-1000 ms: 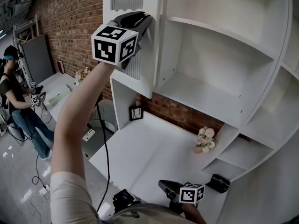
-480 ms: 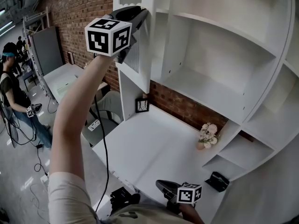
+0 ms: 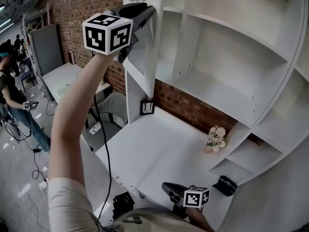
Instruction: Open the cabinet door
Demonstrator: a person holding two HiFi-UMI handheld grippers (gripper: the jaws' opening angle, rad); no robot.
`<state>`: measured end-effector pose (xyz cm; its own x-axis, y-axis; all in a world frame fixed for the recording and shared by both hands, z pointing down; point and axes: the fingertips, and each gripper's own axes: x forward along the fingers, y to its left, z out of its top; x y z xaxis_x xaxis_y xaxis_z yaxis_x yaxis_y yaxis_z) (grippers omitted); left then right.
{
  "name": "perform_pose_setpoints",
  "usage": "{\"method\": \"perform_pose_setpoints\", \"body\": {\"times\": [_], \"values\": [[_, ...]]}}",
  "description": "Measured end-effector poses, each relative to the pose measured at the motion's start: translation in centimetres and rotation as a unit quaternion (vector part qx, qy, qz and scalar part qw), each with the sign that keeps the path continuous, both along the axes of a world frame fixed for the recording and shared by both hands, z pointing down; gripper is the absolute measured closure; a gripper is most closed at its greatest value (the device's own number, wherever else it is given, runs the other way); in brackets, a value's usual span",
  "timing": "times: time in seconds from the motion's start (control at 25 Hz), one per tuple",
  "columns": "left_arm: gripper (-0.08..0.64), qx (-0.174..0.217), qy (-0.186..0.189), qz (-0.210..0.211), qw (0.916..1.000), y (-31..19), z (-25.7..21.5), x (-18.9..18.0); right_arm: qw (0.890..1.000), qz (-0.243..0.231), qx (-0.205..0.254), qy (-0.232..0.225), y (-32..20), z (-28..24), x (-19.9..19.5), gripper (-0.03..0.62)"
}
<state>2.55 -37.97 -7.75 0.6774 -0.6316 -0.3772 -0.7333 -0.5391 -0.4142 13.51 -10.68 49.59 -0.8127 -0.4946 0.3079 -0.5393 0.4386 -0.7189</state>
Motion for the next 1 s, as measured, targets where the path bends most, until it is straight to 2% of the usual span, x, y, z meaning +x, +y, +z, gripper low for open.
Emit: {"method": "perform_pose_setpoints", "body": {"times": [0.36, 0.6, 0.88, 1.0], "values": [[0.474, 0.030, -0.031, 0.071, 0.9966, 1.2, 0.1, -1.4, 1.000, 0.001, 0.006, 0.009, -2.7, -0.2, -5.9, 0.569], [0.472, 0.037, -0.020, 0.107, 0.9933, 2.4, 0.0, -4.7, 1.000, 0.010, 0.000, 0.009, -3.6, 0.1, -8.2, 0.569], [0.469, 0.042, -0.015, 0.113, 0.9925, 3.4, 0.1, -8.3, 1.000, 0.000, 0.004, 0.017, -3.8, 0.1, -10.3, 0.569], [0.465, 0.042, -0.001, 0.113, 0.9927, 3.7, 0.0, -10.6, 1.000, 0.001, 0.000, 0.016, -3.9, 0.1, -10.9, 0.569]]}}
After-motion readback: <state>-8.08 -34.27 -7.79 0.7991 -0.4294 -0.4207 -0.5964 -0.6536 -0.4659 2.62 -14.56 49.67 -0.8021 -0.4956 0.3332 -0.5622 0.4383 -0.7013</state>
